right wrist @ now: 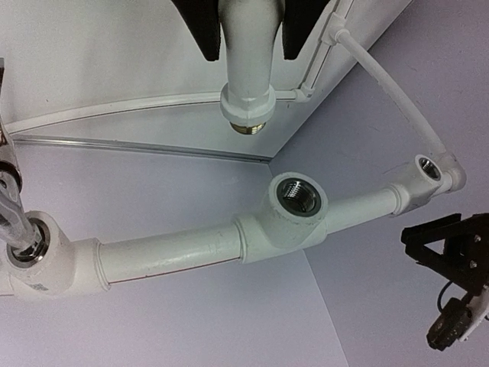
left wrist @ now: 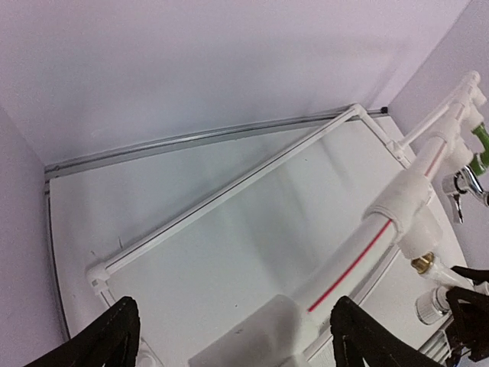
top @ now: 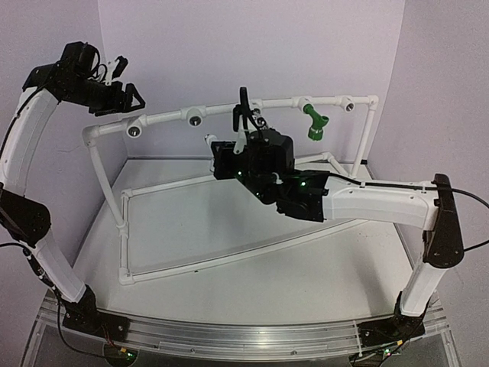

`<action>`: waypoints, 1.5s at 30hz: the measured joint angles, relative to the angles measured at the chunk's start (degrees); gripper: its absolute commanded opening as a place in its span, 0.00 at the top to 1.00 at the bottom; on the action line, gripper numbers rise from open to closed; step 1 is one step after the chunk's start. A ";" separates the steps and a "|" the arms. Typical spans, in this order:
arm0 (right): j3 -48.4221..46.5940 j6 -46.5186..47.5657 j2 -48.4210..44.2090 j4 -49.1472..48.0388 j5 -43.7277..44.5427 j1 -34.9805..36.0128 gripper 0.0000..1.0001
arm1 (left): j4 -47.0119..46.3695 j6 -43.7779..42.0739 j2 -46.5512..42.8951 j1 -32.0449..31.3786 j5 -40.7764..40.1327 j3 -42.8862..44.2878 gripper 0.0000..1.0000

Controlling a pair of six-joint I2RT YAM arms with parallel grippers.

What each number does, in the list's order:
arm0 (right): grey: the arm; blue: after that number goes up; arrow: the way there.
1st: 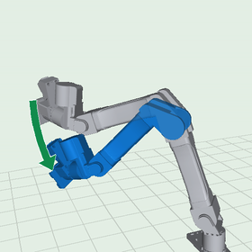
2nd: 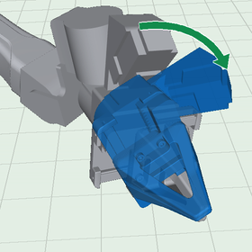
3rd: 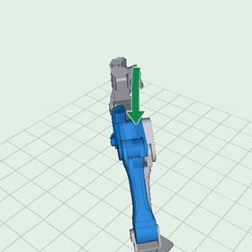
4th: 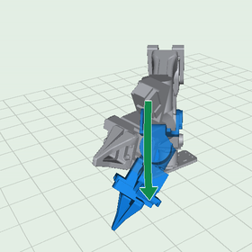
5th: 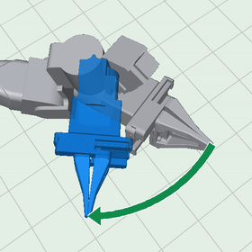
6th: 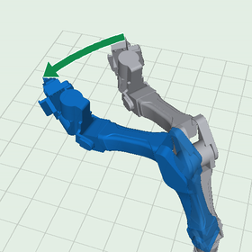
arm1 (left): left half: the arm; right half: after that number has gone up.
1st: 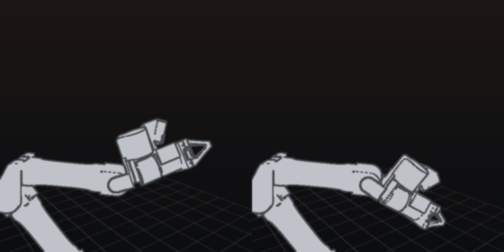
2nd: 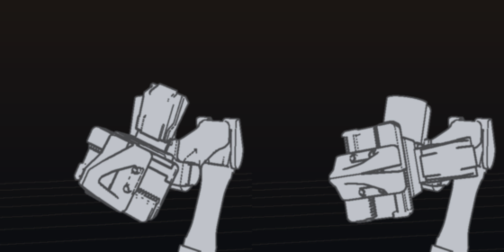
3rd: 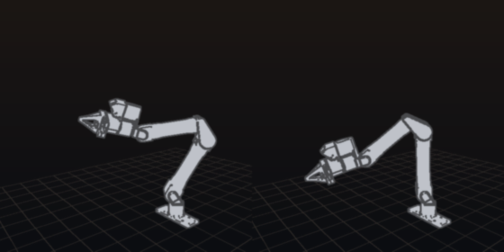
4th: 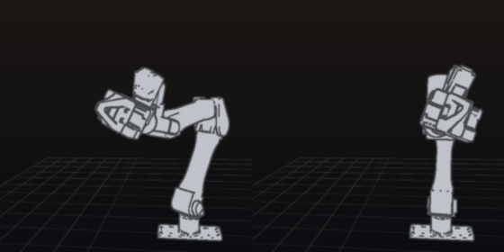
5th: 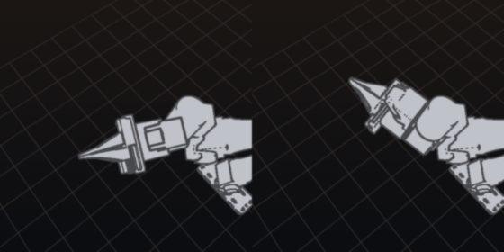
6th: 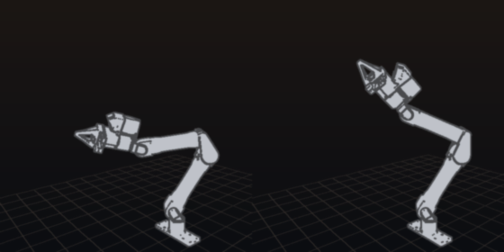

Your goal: Install the water faucets

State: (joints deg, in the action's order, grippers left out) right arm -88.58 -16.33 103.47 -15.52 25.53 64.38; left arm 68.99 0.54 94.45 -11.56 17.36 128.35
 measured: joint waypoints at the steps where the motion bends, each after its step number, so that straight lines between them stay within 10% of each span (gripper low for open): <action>1: 0.32 0.45 -0.31 -0.05 -0.05 0.00 1.00 | 0.15 1.01 -0.02 0.63 -0.68 -0.63 0.22; 9: 2.82 3.90 -4.42 -0.33 -0.80 0.00 1.00 | 0.43 6.87 -0.31 2.54 -2.50 -4.23 0.42; 16: 6.44 6.64 -9.76 -0.97 -0.93 0.00 1.00 | -8.74 8.97 -7.44 2.56 11.69 -15.14 0.48; 45: 16.11 21.37 -19.87 -4.37 -1.08 5.20 1.00 | -6.40 17.02 -5.99 -4.71 14.06 -18.04 0.43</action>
State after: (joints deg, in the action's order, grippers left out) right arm -72.47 5.04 83.60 -19.89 24.44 69.58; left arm 62.59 17.56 88.46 -16.27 31.42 110.31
